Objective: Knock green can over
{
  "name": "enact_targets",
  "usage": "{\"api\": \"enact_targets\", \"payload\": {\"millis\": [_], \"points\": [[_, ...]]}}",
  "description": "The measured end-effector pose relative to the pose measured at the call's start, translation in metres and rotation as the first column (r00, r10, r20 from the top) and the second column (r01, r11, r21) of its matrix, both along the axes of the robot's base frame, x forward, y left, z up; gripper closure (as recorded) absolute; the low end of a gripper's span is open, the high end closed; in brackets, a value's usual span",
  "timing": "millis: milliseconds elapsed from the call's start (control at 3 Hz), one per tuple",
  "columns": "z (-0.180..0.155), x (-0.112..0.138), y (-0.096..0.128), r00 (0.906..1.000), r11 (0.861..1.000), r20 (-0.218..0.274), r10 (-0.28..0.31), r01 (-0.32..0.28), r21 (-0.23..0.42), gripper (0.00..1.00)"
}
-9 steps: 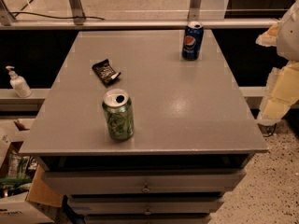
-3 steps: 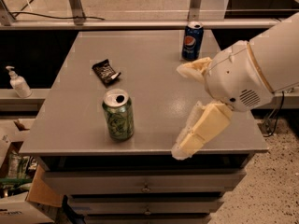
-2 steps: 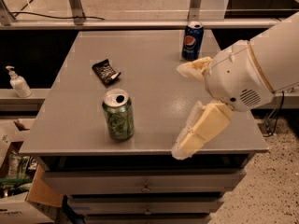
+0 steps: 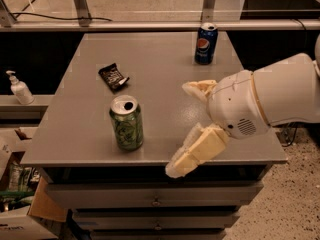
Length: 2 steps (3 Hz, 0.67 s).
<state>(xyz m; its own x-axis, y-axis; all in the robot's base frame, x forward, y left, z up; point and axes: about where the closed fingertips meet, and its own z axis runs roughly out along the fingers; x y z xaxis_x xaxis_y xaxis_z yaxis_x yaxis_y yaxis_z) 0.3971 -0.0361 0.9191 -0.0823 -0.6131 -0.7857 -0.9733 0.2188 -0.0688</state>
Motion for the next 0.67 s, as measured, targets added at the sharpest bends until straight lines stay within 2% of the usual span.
{"api": "enact_targets", "payload": {"millis": [333,667], "points": [[-0.015,0.009,0.019,0.9997,0.997,-0.004,-0.025,0.025,0.069,0.0],[-0.029,0.021,0.036,0.9977,0.989,-0.02,-0.065,0.068,0.134,0.0]]}}
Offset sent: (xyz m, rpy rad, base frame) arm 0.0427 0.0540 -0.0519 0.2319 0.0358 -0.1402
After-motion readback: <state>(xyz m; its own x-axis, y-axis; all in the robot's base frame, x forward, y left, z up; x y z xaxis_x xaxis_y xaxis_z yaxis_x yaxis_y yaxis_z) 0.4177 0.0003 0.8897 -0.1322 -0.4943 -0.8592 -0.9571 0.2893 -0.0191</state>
